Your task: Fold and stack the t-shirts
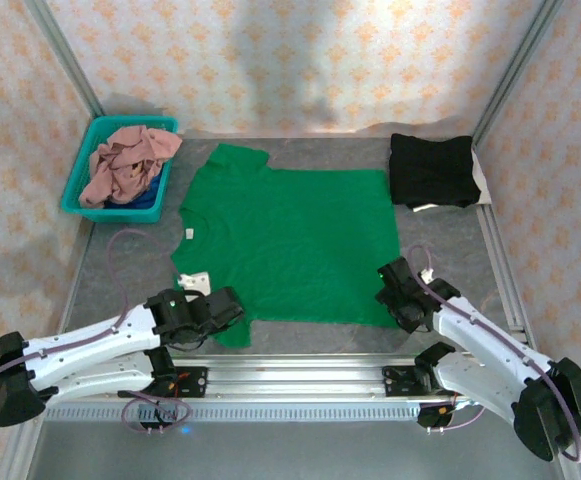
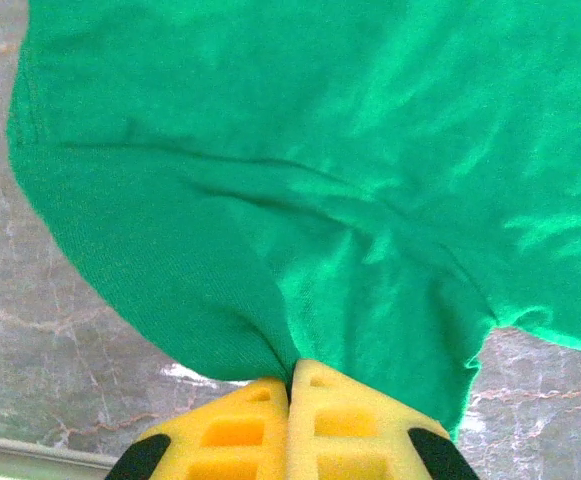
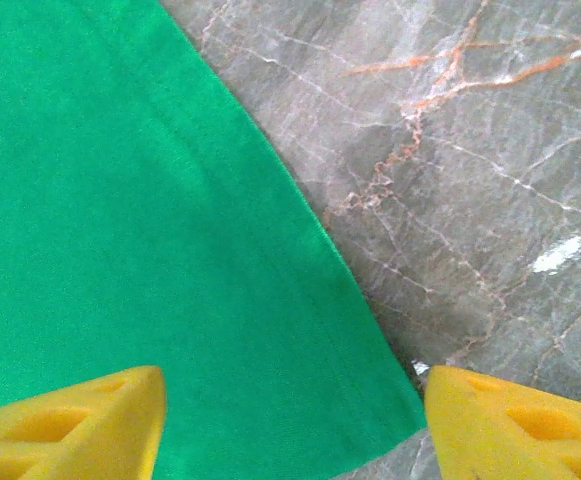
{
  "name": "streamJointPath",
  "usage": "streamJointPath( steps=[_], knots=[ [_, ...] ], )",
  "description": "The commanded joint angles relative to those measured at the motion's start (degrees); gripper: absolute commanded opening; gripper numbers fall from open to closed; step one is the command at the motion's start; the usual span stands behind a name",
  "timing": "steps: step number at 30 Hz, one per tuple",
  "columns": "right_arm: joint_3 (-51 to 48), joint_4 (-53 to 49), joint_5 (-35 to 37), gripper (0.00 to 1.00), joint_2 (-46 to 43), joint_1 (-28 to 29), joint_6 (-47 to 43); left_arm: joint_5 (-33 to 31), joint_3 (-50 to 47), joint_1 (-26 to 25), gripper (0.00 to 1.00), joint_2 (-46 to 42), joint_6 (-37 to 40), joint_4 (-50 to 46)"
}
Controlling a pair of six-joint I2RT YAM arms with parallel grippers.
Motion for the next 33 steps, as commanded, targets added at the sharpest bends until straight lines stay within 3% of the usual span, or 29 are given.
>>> streamJointPath(
  steps=[1, 10, 12, 16, 22, 28, 33],
  knots=[
    [-2.6, 1.2, 1.6, 0.66, 1.1, -0.2, 3.1, -2.9, 2.4, 2.0, 0.0, 2.1, 7.2, 0.4],
    [-5.6, 7.9, -0.7, 0.59, 5.2, 0.7, 6.5, -4.6, 7.8, 7.1, 0.0, 3.8, 15.4, 1.0],
    [-6.3, 8.8, -0.6, 0.5, 4.9, 0.7, 6.8, -5.8, 8.7, 8.2, 0.0, 3.5, 16.4, 0.3],
    [-7.5, 10.8, 0.0, 0.25, 3.3, 0.7, 6.8, -6.9, 10.4, 11.1, 0.0, 2.8, 19.4, -1.0],
    [-2.3, 4.7, 3.8, 0.0, -1.4, 0.7, 3.0, -7.2, 14.3, 13.6, 0.0, 4.0, 23.4, 0.0],
    [2.9, 2.4, 5.4, 0.0, -1.7, 0.7, -1.8, -9.5, 17.8, 15.0, 0.0, 5.9, 26.5, 1.5],
    [9.2, 3.2, 4.4, 0.0, 4.1, -1.5, -7.9, -11.4, 21.7, 18.8, 0.0, 10.6, 30.5, 4.0]
  ],
)
